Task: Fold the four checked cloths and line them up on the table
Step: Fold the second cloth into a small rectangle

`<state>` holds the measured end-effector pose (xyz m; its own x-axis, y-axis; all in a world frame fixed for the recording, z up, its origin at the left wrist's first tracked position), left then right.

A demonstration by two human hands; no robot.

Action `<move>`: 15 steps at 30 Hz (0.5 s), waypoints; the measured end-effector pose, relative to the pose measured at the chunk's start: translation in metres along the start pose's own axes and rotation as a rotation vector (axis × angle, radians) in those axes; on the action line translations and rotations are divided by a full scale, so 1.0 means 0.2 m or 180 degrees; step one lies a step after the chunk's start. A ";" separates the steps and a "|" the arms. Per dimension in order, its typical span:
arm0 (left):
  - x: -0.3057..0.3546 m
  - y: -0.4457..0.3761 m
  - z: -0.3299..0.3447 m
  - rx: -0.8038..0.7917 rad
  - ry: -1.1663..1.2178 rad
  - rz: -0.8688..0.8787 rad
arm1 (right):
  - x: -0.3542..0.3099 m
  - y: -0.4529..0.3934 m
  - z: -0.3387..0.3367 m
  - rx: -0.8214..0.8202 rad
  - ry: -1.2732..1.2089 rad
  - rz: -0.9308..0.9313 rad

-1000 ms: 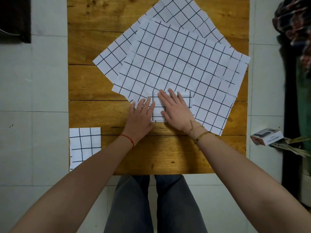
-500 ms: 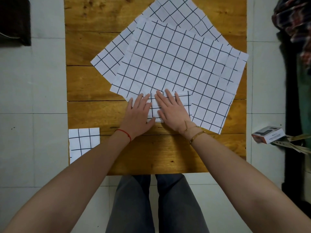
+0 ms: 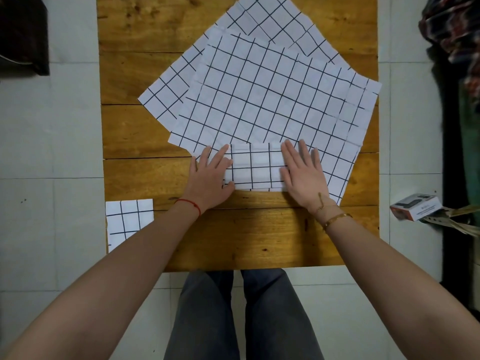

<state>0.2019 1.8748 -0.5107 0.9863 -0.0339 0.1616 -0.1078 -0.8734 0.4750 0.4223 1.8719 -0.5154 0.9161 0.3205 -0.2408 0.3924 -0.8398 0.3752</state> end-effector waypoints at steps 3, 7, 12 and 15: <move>-0.01 -0.01 0.00 -0.0086 0.0062 -0.0139 | 0.01 0.02 0.00 0.0031 -0.0087 0.0059; -0.01 -0.01 0.00 -0.0112 -0.0057 0.0016 | -0.03 0.01 -0.01 0.0094 -0.0236 0.0209; -0.02 0.07 -0.02 0.0093 -0.0172 0.0087 | -0.17 0.02 -0.07 0.0328 -0.0180 0.0035; 0.00 0.15 -0.03 0.0316 -0.0246 0.0225 | -0.31 0.02 -0.06 0.0226 -0.0043 -0.0308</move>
<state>0.1979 1.8515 -0.4901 0.9837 -0.1311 0.1227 -0.1684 -0.9111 0.3762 0.3673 1.8536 -0.4886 0.8729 0.3960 -0.2850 0.4717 -0.8343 0.2853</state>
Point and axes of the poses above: each hand's wrist, its own y-axis away from the middle knuckle, its own z-axis out of the palm, x = y × z, the point moved 8 cm from there along -y, towards the middle knuckle, and after that the axes turned 12 degrees about -z, right-handed, at the moved point
